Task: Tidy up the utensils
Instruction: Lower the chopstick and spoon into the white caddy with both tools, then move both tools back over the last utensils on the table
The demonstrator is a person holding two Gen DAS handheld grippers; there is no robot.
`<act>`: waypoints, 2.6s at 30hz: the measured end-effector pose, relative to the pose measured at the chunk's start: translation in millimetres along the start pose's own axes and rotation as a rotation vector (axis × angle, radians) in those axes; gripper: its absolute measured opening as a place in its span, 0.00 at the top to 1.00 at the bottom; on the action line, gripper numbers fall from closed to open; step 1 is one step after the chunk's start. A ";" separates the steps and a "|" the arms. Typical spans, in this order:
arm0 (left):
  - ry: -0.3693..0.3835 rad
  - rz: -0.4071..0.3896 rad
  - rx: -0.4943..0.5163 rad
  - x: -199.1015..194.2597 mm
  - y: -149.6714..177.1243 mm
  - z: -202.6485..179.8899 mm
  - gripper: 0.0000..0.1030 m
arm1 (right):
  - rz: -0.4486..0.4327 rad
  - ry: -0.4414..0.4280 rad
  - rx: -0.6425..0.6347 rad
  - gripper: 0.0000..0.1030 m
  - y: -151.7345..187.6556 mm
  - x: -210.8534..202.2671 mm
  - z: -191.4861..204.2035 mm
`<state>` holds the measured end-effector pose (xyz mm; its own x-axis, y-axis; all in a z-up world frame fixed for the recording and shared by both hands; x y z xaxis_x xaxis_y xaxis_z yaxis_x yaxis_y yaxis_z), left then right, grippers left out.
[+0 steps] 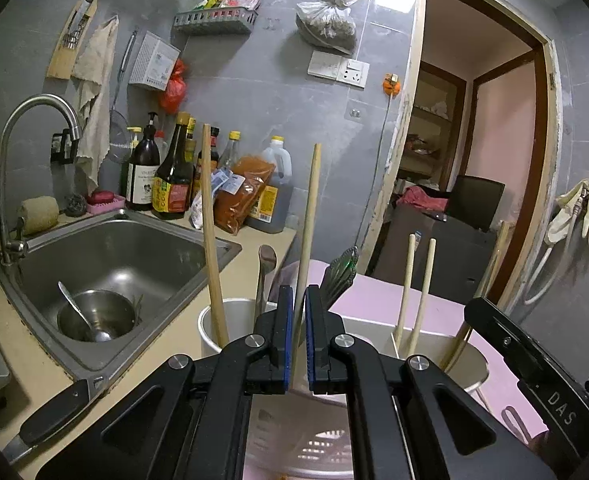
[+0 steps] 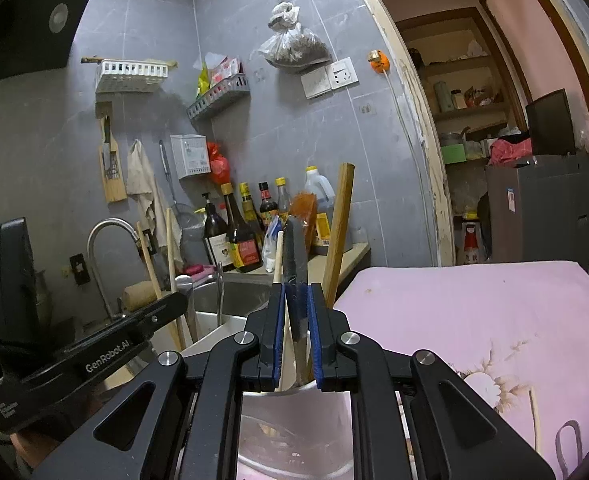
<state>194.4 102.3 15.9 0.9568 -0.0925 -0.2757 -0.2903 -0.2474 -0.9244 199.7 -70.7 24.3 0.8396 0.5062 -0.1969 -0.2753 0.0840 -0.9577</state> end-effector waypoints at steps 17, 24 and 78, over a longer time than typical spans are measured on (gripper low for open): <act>0.007 -0.029 -0.005 -18.8 -9.2 -3.2 0.64 | -0.037 0.027 0.006 0.75 -5.8 -17.3 -5.6; 0.050 -0.049 0.033 -30.6 -14.9 -20.4 0.43 | -0.107 0.086 0.002 0.56 -23.1 -44.7 -19.9; 0.277 0.563 0.266 52.7 104.2 -169.3 0.02 | 0.539 0.329 -0.083 0.39 65.8 -112.3 -171.4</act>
<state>211.6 -91.7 -50.3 0.6108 -0.3903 -0.6889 -0.6949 0.1529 -0.7027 167.5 -269.2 -52.6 0.6969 0.1675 -0.6974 -0.6731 -0.1829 -0.7166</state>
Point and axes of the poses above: each gripper's, at about its wrist camera, not at the fingertips, and x roughly the way its jaws point, z to its left, y to its underside, the point moved 2 cm from there along x, roughly the way its jaws point, and after that the axes turned 3 degrees about y, right-handed, at the moved point
